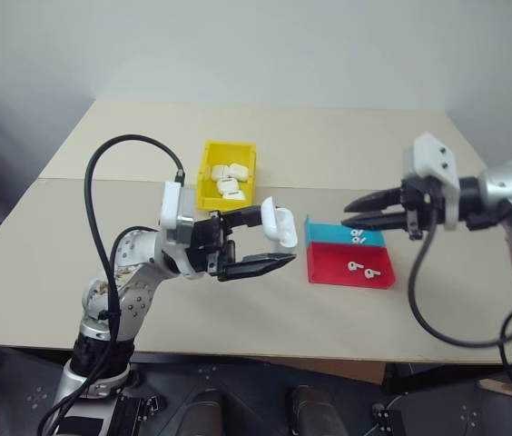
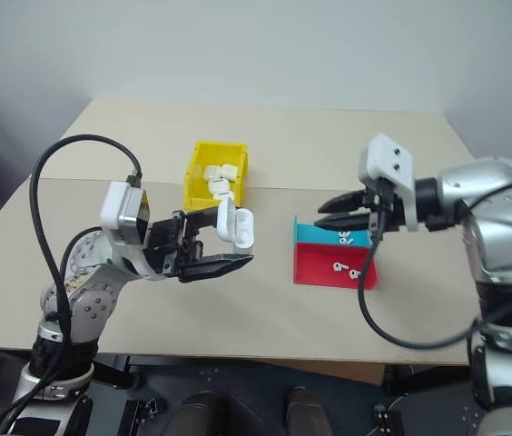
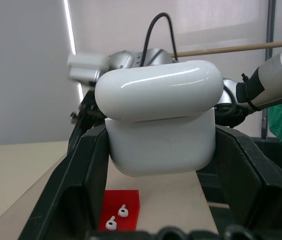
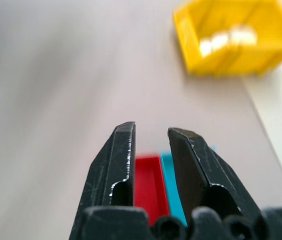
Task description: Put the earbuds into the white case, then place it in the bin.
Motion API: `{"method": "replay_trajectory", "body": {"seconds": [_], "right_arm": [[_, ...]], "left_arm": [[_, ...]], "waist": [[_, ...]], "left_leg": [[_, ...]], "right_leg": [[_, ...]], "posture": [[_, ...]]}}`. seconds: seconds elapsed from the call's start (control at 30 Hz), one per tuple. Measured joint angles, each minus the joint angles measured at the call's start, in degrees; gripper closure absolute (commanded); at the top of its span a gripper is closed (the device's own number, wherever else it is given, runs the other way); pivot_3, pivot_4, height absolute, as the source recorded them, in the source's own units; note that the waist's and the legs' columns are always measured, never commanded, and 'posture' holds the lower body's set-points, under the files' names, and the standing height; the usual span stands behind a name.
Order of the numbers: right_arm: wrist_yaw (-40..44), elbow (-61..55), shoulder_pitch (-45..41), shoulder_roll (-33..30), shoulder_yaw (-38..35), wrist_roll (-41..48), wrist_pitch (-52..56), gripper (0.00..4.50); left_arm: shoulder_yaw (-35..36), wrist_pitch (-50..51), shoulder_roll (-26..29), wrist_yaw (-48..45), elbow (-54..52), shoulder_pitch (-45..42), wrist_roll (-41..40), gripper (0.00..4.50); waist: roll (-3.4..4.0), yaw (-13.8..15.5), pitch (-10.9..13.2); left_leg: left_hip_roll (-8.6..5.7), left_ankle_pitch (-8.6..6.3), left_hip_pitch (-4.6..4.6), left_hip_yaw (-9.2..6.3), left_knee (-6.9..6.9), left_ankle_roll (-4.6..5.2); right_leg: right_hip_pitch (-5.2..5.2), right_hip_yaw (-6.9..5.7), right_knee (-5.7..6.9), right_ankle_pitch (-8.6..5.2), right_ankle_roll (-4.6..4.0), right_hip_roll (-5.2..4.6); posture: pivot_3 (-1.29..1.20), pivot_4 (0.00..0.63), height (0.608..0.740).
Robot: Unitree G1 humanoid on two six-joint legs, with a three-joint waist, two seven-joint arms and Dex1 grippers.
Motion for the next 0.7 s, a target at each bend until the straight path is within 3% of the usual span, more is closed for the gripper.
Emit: {"method": "replay_trajectory", "body": {"seconds": [0.07,0.13,0.33,0.4,0.5,0.7], "right_arm": [[-0.98,-2.09,4.01,-1.37,1.29,-0.37,0.13,3.08],[-2.81,-1.99,5.3,-4.81,8.1,-7.3,-4.32,3.08],[-6.28,8.59,1.42,-2.01,21.99,-20.43,-14.16,3.08],[-6.11,11.59,-0.01,-0.93,23.31,-21.68,-16.26,2.91],[-5.77,15.74,-2.37,0.5,24.53,-23.49,-18.31,2.22],[-5.43,21.41,-3.6,1.45,26.83,-27.43,-22.63,2.22]], "left_arm": [[0.01,0.12,0.32,-0.75,0.64,-0.6,-0.46,1.65],[-0.14,0.29,0.67,-1.94,1.3,-1.64,-0.78,1.65],[-0.19,0.42,0.73,-2.47,1.95,-1.8,-0.97,1.65],[-0.19,0.43,0.73,-2.28,1.88,-1.71,-0.97,1.65],[0.01,0.43,1.1,-1.53,0.86,-0.66,-0.97,1.65],[0.09,0.43,1.6,-0.11,-0.44,0.04,-0.97,1.65]], "waist": [[0.02,-0.44,0.0],[0.05,-1.17,-0.02],[0.05,-1.59,-0.02],[0.05,-1.37,-0.02],[0.05,-1.1,-0.02],[0.05,-0.75,-0.02]], "left_leg": [[-0.03,0.01,0.03,0.17,0.01,0.0],[0.02,0.01,0.09,0.21,0.0,0.0],[0.01,0.01,0.06,0.25,0.0,0.0],[0.01,0.01,0.01,0.24,0.0,0.0],[0.01,0.0,-0.01,0.25,0.0,0.0],[0.0,0.01,0.0,0.25,0.0,0.0]], "right_leg": [[-0.08,0.17,0.03,0.0,0.02,0.0],[-0.08,0.2,0.07,-0.02,0.01,0.11],[-0.14,0.25,0.08,-0.02,0.01,0.12],[-0.16,0.24,0.05,-0.02,0.01,0.1],[-0.16,0.24,0.01,-0.02,0.02,0.08],[-0.15,0.2,0.04,-0.02,0.01,0.07]], "posture": [[0.0,0.15,0.74],[0.0,0.15,0.74],[0.0,0.15,0.74],[0.0,0.15,0.74],[0.0,0.15,0.74],[0.0,0.15,0.74]]}}
